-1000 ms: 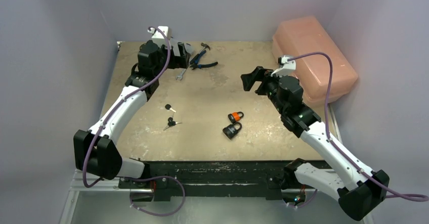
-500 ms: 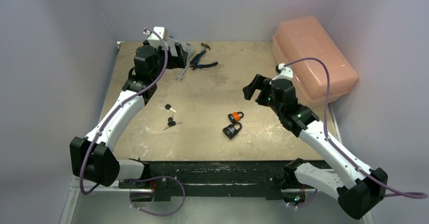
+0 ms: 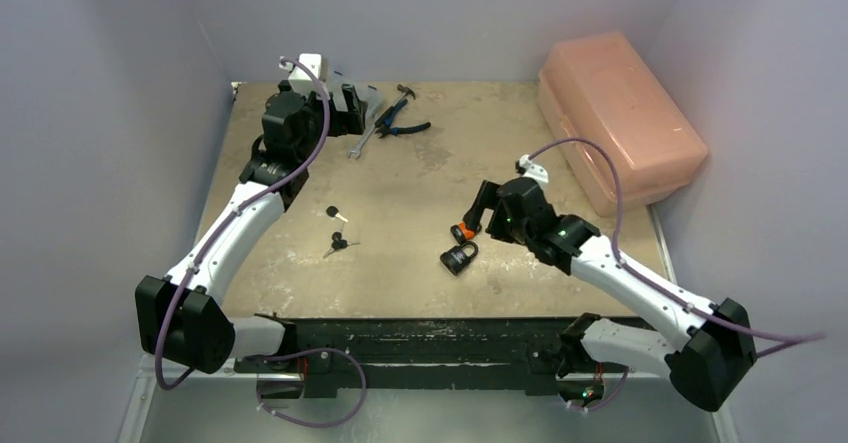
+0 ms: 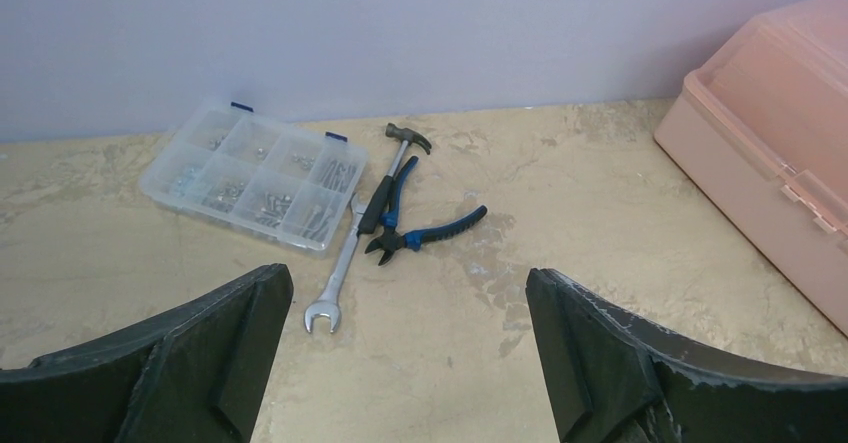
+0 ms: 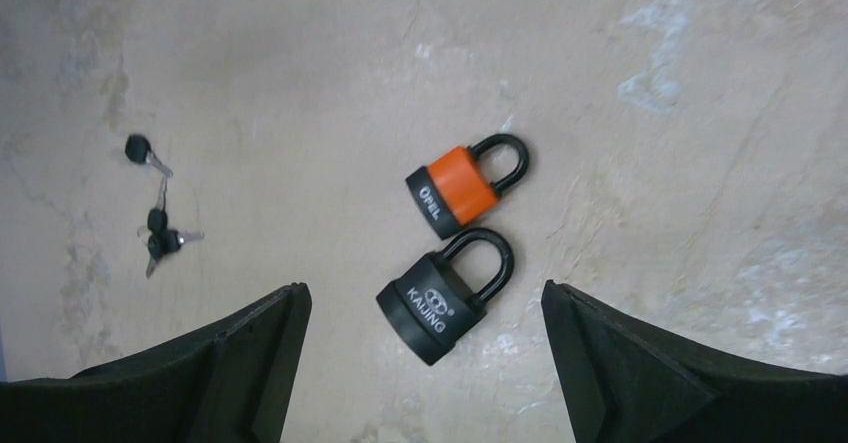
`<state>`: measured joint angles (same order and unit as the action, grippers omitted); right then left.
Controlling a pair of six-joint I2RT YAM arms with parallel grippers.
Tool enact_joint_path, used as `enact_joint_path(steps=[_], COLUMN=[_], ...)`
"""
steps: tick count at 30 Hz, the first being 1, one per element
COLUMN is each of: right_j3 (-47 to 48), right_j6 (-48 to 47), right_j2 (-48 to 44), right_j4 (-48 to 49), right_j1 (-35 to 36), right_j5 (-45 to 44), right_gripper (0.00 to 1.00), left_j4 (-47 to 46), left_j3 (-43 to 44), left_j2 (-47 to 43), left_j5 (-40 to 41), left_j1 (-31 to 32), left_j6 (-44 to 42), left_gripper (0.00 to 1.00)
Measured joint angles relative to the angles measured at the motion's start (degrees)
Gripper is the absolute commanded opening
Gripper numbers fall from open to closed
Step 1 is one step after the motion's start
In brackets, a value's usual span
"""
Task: Unlock with the key
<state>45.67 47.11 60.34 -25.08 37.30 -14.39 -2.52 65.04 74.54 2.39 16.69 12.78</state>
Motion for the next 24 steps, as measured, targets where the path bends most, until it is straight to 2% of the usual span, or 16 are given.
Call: enact_joint_path(steps=[8, 17, 24], right_j3=[3.96, 14.86, 18.71], right_j6=[2.19, 2.25, 2.36], right_j2=[12.83, 28.5, 36.48], right_j4=[-0.52, -3.72, -4.39], right_j1=[9.2, 9.2, 9.2], right_j5=[-3.54, -10.45, -11.72], right_gripper=[0.98, 0.99, 0.97], left_j4=[0.02, 0.09, 0.2], left_j3=[-0.13, -0.13, -0.13], left_j2=[0.0, 0.0, 0.0], left_j5=[0.85, 1.16, 1.27], left_j1=[0.0, 0.0, 0.0], left_j6=[-0.37, -0.44, -0.44], left_gripper=[0.94, 0.93, 0.93])
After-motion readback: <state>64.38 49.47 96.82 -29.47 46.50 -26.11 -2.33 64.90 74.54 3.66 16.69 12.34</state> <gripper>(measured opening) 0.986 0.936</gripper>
